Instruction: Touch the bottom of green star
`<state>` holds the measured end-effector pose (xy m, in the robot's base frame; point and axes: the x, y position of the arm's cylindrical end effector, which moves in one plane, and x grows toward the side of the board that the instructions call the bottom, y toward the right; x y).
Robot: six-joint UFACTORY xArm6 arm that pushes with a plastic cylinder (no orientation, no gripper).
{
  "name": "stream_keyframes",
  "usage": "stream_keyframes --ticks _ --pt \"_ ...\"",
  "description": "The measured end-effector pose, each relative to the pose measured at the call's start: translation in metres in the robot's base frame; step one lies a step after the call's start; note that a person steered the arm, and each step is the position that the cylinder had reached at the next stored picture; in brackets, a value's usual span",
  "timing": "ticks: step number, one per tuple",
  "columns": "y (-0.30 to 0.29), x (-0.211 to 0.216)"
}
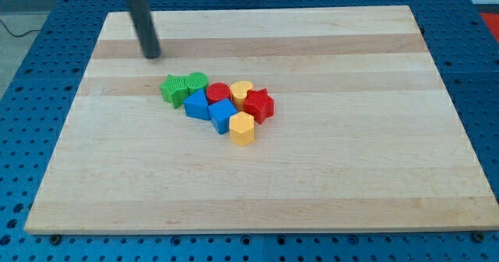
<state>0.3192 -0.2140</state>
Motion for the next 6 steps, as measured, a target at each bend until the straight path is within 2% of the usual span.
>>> stream_keyframes --ticks 3,4,6 --pt "-0.008 0.093" --pt "0.018 0.109" --pt "0.086 0.111"
